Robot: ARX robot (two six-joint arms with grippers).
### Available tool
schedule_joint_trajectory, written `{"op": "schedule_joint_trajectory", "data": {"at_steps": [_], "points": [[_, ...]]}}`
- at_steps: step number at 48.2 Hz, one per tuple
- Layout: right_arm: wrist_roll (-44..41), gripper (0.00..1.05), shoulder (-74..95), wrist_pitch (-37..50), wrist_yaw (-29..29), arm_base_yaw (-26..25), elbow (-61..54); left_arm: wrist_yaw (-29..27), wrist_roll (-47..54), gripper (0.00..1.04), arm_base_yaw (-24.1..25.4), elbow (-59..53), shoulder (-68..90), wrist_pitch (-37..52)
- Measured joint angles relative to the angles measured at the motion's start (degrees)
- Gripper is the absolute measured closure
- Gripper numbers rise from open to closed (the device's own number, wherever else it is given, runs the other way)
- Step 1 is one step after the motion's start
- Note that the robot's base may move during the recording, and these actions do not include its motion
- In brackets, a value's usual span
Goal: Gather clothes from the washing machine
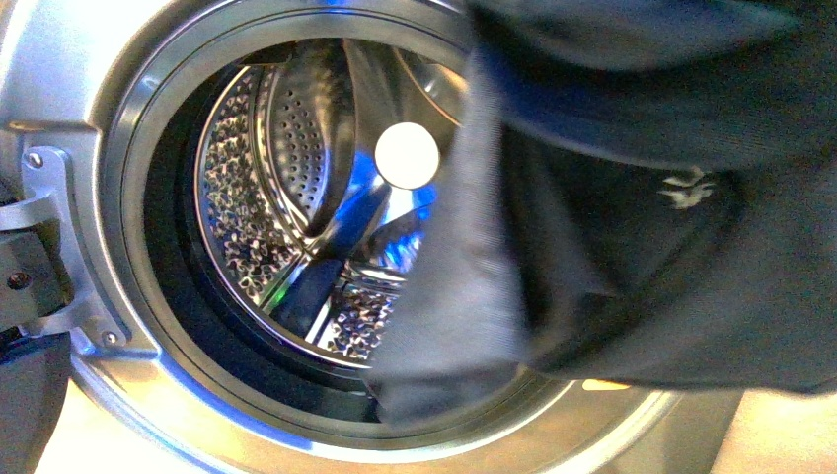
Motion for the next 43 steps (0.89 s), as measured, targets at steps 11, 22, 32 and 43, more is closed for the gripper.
{"op": "schedule_joint_trajectory", "data": {"at_steps": [11,22,32,43], "points": [[-2.27,0.07,3.32,-1.03,5.42,4.81,3.50,-0.04,0.00,1.00,0.00,0.00,0.00,0.00],[-4.92,0.07,8.85,-1.88,13.99,8.63,9.01,-0.09,0.00,1.00,0.00,0.00,0.00,0.00],[-6.62,0.07,13.94,-3.13,19.89,11.58,14.08,-0.11,0.00,1.00,0.04,0.00,0.00,0.00],[-8.94,0.07,18.12,-6.71,28.98,12.13,19.80,-0.13,0.00,1.00,0.04,0.00,0.00,0.00]]}}
